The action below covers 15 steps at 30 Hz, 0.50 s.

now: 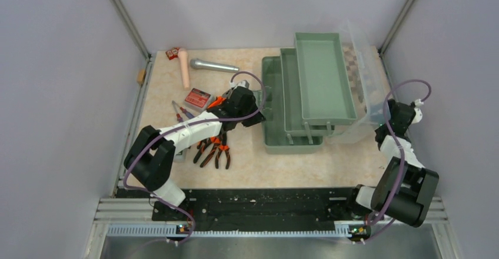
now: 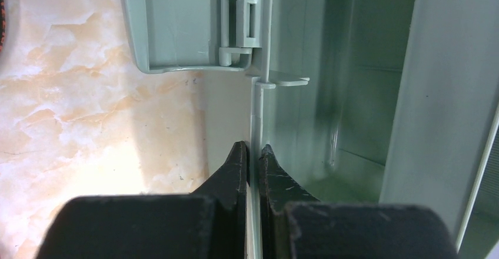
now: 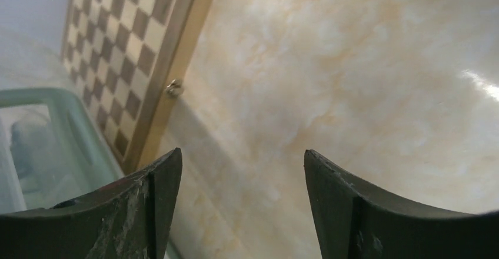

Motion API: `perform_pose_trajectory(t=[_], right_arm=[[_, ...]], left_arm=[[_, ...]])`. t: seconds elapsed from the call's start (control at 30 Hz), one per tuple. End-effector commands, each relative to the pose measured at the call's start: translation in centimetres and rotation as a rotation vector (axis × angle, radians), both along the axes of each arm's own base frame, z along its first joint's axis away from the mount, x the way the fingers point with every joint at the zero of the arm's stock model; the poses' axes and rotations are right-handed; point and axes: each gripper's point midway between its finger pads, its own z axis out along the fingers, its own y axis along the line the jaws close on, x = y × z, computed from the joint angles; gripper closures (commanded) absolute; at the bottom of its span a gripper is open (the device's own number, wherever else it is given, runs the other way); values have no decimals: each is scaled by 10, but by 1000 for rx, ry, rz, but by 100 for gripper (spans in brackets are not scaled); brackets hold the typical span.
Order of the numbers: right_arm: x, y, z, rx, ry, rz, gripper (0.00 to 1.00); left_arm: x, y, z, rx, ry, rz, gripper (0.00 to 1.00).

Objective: Pack the tool kit

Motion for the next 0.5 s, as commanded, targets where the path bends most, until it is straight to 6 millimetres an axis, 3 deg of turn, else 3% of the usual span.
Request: perform_pose_trajectory(t=[0.0,0.13,0.3,0.37,0.47], right_arm=[[2,-34,18,-98,43,5,24],[-7,-67,48,-210,126,-73,20],[-34,-106,118,-397,189,-257,18],[-42,-110,146,-454,174,-283,17],[-39,-98,189,-489,58,-232,18]], left_arm=[[2,0,-13,-10,0,11,100],[2,1,-12,-12,-1,13,100],[1,1,-12,-14,-2,14,100],[0,-1,-11,-24,3,4,100],[-2,-4,-9,-36,10,-10,100]])
